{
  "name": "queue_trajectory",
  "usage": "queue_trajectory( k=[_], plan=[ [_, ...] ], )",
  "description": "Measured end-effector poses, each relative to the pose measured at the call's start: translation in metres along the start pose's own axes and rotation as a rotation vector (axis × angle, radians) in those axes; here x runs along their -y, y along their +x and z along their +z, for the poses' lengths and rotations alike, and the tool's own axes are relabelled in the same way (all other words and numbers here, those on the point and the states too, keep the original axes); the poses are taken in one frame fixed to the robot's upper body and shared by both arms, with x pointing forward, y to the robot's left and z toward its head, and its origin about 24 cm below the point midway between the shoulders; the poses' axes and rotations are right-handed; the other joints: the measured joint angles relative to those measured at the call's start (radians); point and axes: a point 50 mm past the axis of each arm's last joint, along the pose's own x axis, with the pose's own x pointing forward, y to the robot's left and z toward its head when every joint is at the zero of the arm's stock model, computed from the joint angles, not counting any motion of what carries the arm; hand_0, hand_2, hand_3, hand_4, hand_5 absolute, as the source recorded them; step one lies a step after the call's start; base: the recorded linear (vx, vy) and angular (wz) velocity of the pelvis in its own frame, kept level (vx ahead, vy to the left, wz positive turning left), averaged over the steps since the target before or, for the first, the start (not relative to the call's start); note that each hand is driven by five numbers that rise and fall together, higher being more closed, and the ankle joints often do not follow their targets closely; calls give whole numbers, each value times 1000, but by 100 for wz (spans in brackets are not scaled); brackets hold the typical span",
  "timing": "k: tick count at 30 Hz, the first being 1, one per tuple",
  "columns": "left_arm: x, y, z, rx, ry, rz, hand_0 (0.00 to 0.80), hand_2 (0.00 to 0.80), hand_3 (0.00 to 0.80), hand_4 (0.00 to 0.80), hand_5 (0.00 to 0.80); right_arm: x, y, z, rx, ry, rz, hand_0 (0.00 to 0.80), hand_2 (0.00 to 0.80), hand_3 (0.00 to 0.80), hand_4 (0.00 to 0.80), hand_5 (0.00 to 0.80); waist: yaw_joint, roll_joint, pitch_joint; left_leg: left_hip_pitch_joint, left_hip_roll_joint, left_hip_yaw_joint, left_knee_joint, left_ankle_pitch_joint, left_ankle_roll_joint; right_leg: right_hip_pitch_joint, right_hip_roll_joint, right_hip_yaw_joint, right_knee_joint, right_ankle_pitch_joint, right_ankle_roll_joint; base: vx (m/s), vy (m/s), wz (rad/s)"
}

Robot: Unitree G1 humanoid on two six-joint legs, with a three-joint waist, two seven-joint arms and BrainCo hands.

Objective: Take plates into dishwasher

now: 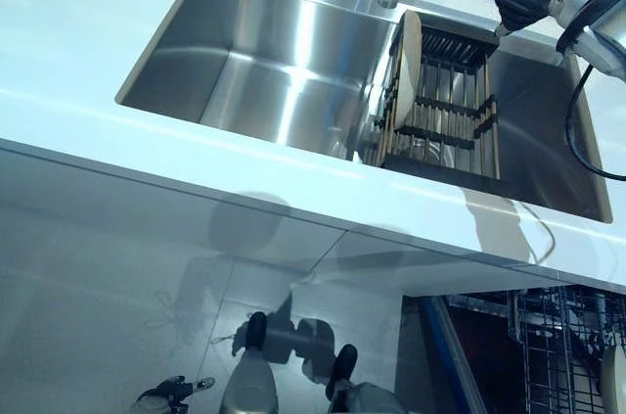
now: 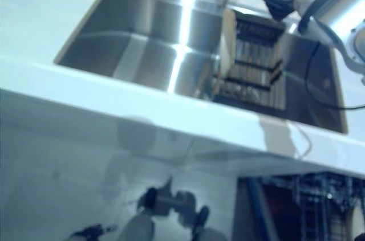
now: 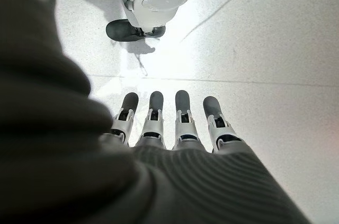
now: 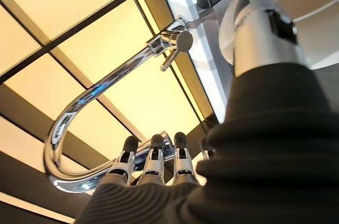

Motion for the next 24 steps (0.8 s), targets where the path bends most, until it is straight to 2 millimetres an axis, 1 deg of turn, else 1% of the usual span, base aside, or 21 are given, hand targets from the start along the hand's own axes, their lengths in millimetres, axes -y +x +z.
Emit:
queue_trajectory(
  k=[15,24],
  plan=[
    [0,0,7,17,-20,-3,0,0,0,0,0,4,6,10,37,7,0,0,0,0,0,0,0,9,35,-33,0,0,1,0,0,-33,1,0,0,0,0,0,0,0],
    [0,0,13,39,-21,-4,0,0,0,0,0,6,7,11,41,6,2,0,0,0,0,0,4,22,78,-40,-1,-2,0,1,0,-39,1,-2,0,0,0,0,0,0]
  ],
)
